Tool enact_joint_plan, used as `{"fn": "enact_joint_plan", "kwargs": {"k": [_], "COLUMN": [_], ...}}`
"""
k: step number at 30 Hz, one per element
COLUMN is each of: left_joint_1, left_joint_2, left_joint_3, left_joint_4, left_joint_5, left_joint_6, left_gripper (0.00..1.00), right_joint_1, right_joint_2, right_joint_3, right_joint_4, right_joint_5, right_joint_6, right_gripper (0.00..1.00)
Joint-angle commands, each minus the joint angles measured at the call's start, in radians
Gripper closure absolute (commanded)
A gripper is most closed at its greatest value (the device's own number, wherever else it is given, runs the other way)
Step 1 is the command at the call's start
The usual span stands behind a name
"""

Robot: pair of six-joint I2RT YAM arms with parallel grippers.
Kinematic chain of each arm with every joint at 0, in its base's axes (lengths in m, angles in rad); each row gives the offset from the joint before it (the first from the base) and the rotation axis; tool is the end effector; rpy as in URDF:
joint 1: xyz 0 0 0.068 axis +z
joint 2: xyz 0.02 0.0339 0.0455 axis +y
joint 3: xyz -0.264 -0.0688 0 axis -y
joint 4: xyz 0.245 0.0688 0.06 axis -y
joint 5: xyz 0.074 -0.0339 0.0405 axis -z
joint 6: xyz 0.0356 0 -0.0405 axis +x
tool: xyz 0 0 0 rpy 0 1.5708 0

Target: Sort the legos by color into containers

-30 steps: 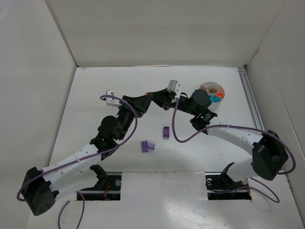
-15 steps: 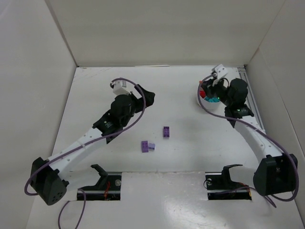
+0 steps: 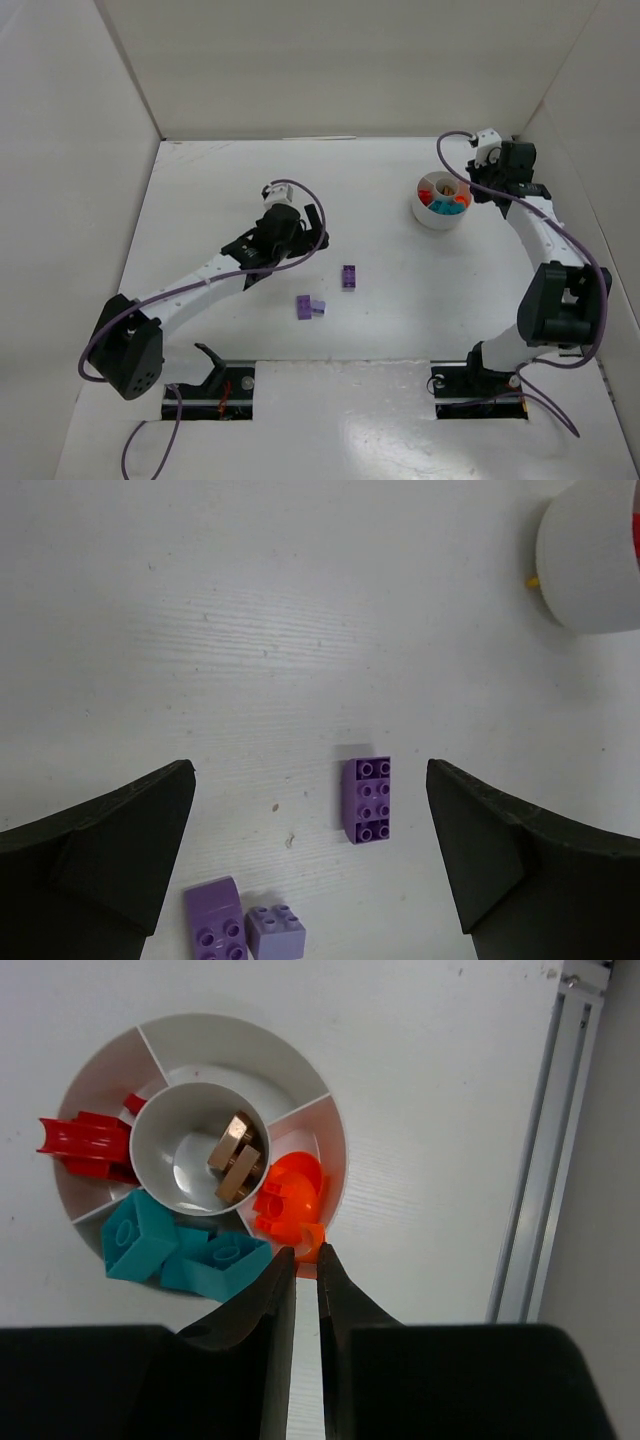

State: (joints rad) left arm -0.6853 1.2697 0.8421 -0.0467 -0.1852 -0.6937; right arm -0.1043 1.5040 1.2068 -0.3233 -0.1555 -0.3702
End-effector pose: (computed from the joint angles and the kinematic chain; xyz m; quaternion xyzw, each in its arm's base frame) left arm 0.2260 -0.1762 0.2688 -0.0518 0.8496 -0.2692 0.4506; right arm 0.3417 -0.0302 0.2991 -0.1527 0.8740 -0.0401 0.4595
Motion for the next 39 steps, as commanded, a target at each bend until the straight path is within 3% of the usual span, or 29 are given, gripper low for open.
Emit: {"fn": "enact_joint_plan", "kwargs": {"k": [1, 11, 22, 23, 27, 33, 39], "left_joint_1": [0.003, 0.003, 0.003, 0.003, 0.003, -0.007, -0.091], "left_joint_2": [0.035, 0.111, 0.120, 0.108, 0.088, 0.005, -0.035], "left_joint_3": [0.002, 0.031, 0.022, 0.012, -0.014, -0.064, -0.113], "left_joint_4": [-0.007, 0.013, 0.042, 0.033, 0.024, -0.008, -0.018], "left_joint_5": [0.035, 0.102, 0.156, 0.165, 0.165, 0.165, 0.185], "left_joint_6": [0.043, 0.083, 0.092, 0.092, 0.092, 0.074, 0.114], "left_gripper": [0.00, 0.00, 0.00, 0.00, 0.00, 0.00, 0.00], "right_joint_1": [-0.005, -0.005, -0.005, -0.005, -0.005, -0.005, -0.005], "right_joint_2": [0.053, 0.143, 0.182, 0.182, 0.144, 0.053, -0.121], "right_joint_3": [0.088, 0.123, 0.142, 0.142, 0.131, 0.093, -0.033], "right_joint_4": [-0.057, -0.002, 0.027, 0.027, 0.018, 0.018, 0.027], "right_joint_5": [0.034, -0.033, -0.069, -0.069, -0.069, -0.069, -0.093], "right_joint_6": [-0.035, -0.053, -0.053, -0.053, -0.062, -0.062, -0.053], "right_gripper": [1.00, 1.00, 0.74, 0.66, 0.55, 0.53, 0.51]}}
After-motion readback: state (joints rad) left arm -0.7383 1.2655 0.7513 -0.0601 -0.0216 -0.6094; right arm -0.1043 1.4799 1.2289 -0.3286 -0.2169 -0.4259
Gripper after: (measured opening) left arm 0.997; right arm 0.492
